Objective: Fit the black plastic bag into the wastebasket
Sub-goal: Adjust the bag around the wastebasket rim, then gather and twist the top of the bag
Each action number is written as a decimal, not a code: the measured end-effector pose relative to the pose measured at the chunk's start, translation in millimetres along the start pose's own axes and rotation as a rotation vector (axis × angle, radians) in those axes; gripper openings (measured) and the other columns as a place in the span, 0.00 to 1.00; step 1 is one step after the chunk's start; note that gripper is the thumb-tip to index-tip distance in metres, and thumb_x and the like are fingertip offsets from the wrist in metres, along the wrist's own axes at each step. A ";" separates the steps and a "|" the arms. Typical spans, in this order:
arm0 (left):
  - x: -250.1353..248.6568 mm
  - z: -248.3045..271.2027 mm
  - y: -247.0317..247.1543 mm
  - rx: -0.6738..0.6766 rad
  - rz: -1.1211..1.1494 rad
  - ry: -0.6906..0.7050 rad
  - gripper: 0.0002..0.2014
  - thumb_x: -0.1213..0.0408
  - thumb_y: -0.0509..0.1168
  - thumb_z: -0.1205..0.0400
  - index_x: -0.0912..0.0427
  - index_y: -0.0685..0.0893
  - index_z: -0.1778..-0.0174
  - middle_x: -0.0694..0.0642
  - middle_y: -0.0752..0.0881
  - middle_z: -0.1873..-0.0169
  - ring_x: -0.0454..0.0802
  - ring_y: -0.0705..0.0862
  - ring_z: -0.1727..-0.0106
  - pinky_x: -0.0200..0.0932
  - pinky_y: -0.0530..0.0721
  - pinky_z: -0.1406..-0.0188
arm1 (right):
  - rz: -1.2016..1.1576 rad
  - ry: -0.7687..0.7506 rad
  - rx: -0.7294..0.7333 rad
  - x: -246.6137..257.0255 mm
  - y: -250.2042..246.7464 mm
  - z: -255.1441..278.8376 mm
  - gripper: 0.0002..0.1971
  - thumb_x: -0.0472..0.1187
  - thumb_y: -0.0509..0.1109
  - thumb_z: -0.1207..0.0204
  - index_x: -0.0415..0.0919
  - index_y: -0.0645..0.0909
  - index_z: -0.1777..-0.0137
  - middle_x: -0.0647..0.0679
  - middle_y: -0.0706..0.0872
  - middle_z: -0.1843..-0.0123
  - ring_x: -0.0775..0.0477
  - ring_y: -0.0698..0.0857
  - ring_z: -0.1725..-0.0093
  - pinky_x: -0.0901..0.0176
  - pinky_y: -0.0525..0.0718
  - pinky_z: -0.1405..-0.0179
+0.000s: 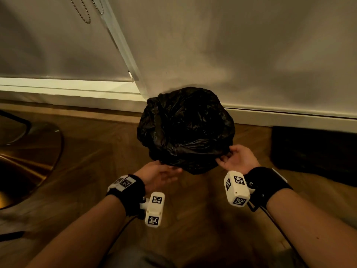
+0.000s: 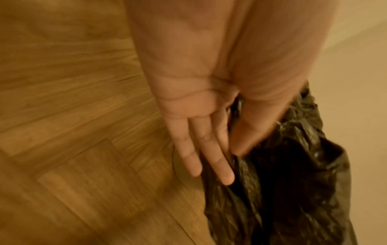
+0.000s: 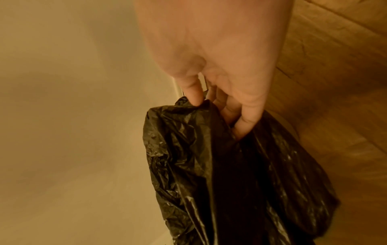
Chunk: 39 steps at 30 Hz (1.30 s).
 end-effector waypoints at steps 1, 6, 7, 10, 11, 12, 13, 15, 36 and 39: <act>2.9 1.4 -1.2 0.040 0.026 0.009 0.23 0.76 0.62 0.20 0.60 0.74 0.27 0.60 0.83 0.33 0.56 0.86 0.37 0.53 0.85 0.39 | 0.014 -0.023 0.018 -1.3 1.1 0.9 0.13 0.36 0.57 0.19 0.38 0.75 0.36 0.42 0.81 0.41 0.42 0.81 0.39 0.47 0.78 0.36; 8.2 -3.8 5.7 0.117 0.156 0.080 0.33 0.50 0.72 0.27 0.52 0.73 0.26 0.59 0.83 0.33 0.56 0.82 0.32 0.57 0.83 0.37 | 0.003 -0.050 0.055 -15.6 -3.9 -3.2 0.12 0.46 0.64 0.18 0.40 0.80 0.41 0.43 0.84 0.40 0.44 0.82 0.40 0.50 0.87 0.49; 11.0 -5.8 7.2 0.084 0.197 0.098 0.31 0.50 0.69 0.25 0.52 0.72 0.25 0.59 0.83 0.33 0.56 0.83 0.33 0.56 0.84 0.39 | 0.000 -0.060 0.059 -17.7 -6.6 -4.3 0.13 0.47 0.63 0.18 0.41 0.80 0.39 0.43 0.85 0.39 0.44 0.82 0.38 0.50 0.87 0.48; 15.6 -11.0 5.4 0.015 0.328 0.149 0.29 0.53 0.64 0.21 0.55 0.70 0.23 0.59 0.84 0.34 0.56 0.85 0.37 0.53 0.88 0.46 | -0.058 -0.086 0.075 -17.8 -8.8 -1.8 0.17 0.46 0.61 0.17 0.40 0.77 0.32 0.41 0.83 0.34 0.42 0.81 0.34 0.49 0.83 0.37; 15.5 -11.4 4.8 0.009 0.361 0.158 0.27 0.54 0.62 0.19 0.57 0.71 0.23 0.60 0.84 0.35 0.56 0.86 0.39 0.51 0.89 0.48 | -0.084 -0.083 0.084 -16.9 -7.0 0.4 0.17 0.45 0.60 0.16 0.39 0.77 0.32 0.40 0.83 0.35 0.41 0.80 0.34 0.48 0.80 0.34; 14.4 -11.5 4.6 -0.003 0.385 0.165 0.25 0.55 0.59 0.16 0.59 0.71 0.24 0.61 0.85 0.37 0.56 0.87 0.40 0.50 0.89 0.50 | -0.108 -0.081 0.087 -15.5 -4.5 2.9 0.16 0.44 0.58 0.15 0.38 0.77 0.33 0.39 0.83 0.36 0.39 0.81 0.36 0.46 0.78 0.33; 12.9 -11.5 4.5 -0.014 0.403 0.170 0.23 0.56 0.57 0.14 0.61 0.72 0.25 0.61 0.86 0.39 0.56 0.86 0.41 0.50 0.90 0.51 | -0.119 -0.077 0.071 -14.2 -2.0 4.5 0.15 0.43 0.56 0.14 0.37 0.77 0.36 0.38 0.84 0.39 0.39 0.82 0.38 0.45 0.77 0.34; 9.6 -11.7 7.4 -0.031 0.403 0.170 0.20 0.56 0.53 0.13 0.60 0.73 0.27 0.59 0.89 0.46 0.54 0.86 0.43 0.48 0.91 0.55 | -0.106 -0.046 0.012 -13.2 0.4 5.3 0.16 0.43 0.52 0.13 0.36 0.79 0.39 0.37 0.86 0.44 0.38 0.84 0.43 0.44 0.77 0.37; 9.4 -16.2 20.8 -0.037 0.446 0.174 0.23 0.52 0.45 0.11 0.60 0.70 0.25 0.61 0.85 0.45 0.57 0.82 0.39 0.52 0.79 0.36 | -0.125 0.015 0.025 -14.3 -1.1 3.4 0.24 0.51 0.48 0.13 0.40 0.73 0.26 0.34 0.83 0.35 0.34 0.78 0.31 0.40 0.77 0.39; 11.2 -19.0 21.0 -0.041 0.472 0.139 0.24 0.49 0.44 0.11 0.60 0.73 0.28 0.60 0.86 0.46 0.56 0.82 0.39 0.51 0.76 0.37 | -0.159 0.033 0.048 -16.2 1.2 10.8 0.24 0.55 0.58 0.17 0.39 0.78 0.32 0.32 0.83 0.34 0.32 0.80 0.34 0.40 0.80 0.38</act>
Point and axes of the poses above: each hand's wrist, its own z-axis away from the middle knuckle, its own y-axis out of the palm, x = y × z, the point moved 2 cm from there along -z, towards the middle knuckle
